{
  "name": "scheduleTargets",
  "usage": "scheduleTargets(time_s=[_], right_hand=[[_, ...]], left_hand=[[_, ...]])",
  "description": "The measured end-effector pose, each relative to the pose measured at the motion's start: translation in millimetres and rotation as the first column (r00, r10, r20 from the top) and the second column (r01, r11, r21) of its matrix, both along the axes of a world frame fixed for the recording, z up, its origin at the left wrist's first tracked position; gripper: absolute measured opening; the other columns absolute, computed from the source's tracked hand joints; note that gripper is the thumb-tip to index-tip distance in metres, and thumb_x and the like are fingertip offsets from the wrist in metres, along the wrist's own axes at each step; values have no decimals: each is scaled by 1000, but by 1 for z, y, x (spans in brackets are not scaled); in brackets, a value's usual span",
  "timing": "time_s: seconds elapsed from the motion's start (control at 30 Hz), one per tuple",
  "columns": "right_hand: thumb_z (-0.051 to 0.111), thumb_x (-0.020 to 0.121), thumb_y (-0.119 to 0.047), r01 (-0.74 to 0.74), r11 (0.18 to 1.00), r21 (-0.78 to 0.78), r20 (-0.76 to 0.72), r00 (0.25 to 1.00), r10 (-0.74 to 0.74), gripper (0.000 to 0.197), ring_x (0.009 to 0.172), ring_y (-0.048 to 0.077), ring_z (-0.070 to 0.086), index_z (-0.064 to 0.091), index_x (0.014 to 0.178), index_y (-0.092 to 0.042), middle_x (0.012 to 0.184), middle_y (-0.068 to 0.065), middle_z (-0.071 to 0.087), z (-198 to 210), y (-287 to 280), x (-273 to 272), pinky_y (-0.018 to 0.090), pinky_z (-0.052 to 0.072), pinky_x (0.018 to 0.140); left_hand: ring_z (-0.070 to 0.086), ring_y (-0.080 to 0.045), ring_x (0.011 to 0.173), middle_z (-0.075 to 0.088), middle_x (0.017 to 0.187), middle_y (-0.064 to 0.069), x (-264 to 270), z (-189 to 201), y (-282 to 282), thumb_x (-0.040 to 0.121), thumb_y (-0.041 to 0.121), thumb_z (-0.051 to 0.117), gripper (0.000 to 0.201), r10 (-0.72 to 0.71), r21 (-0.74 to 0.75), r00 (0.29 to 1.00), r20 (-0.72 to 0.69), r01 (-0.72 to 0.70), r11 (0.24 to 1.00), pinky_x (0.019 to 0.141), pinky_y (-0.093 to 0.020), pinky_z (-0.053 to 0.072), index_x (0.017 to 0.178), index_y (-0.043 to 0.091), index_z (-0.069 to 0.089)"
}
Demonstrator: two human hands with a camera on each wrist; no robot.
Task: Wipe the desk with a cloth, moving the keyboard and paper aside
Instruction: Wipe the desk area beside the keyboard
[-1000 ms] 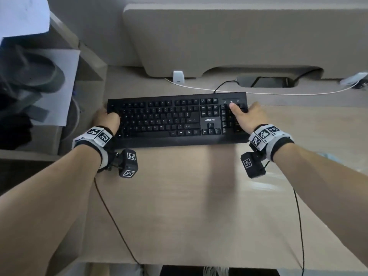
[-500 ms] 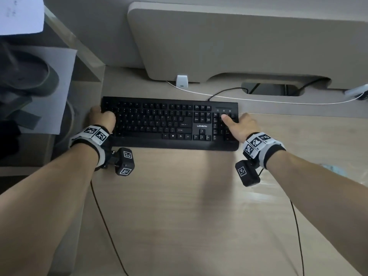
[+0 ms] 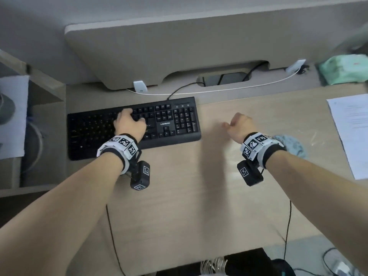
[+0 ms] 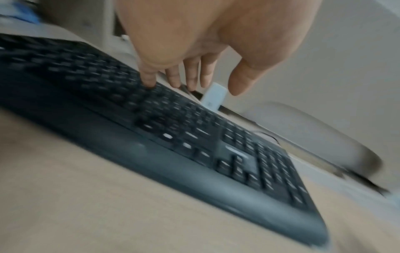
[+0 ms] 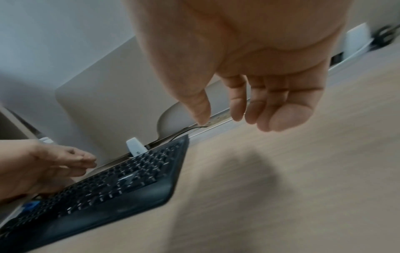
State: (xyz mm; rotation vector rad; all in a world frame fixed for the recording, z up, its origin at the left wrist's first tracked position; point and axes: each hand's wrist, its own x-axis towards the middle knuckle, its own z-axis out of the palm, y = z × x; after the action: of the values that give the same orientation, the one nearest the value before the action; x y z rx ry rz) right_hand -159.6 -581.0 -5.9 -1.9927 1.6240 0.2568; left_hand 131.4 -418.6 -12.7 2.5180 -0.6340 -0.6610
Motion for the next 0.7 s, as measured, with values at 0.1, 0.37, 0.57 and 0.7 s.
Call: scheduleTargets(time_s=[0.1, 0.37, 0.57, 0.7], right_hand=[[59, 89, -46, 70, 997, -36, -72, 995, -73, 38, 86, 30, 55, 57, 98, -9, 102, 14, 59, 15, -4, -59, 32, 42, 73], [60, 82, -59, 66, 989, 133, -324, 946, -19, 63, 124, 40, 44, 48, 132, -22, 132, 10, 45, 17, 3, -179, 50, 42, 101], [61, 83, -19, -75, 980, 185, -221, 968, 116, 66, 123, 45, 44, 35, 144, -21, 136, 9, 36, -14, 8, -180, 53, 47, 99], [63, 87, -18, -241, 969, 50, -189, 951, 246, 63, 130, 37, 36, 40, 146, -16, 144, 9, 36, -22, -24, -195, 46, 30, 113]], left_hand=[[39, -34, 132, 50, 138, -12, -61, 7, -35, 87, 24, 57, 49, -268, -1, 961, 75, 269, 963, 109, -42, 35, 134, 11, 51], [32, -31, 135, 45, 142, -11, -181, 7, -94, 87, 18, 50, 49, -712, 78, 694, 109, 708, 702, 111, -41, 34, 134, 8, 46], [19, -30, 145, 24, 158, -11, -213, -11, -120, 87, 23, 49, 63, -744, 258, 668, 14, 716, 649, 117, -46, 25, 146, 8, 33], [19, -31, 144, 20, 159, -8, -220, -23, -135, 85, 24, 51, 65, -697, 346, 717, -29, 661, 665, 116, -46, 26, 146, 12, 32]])
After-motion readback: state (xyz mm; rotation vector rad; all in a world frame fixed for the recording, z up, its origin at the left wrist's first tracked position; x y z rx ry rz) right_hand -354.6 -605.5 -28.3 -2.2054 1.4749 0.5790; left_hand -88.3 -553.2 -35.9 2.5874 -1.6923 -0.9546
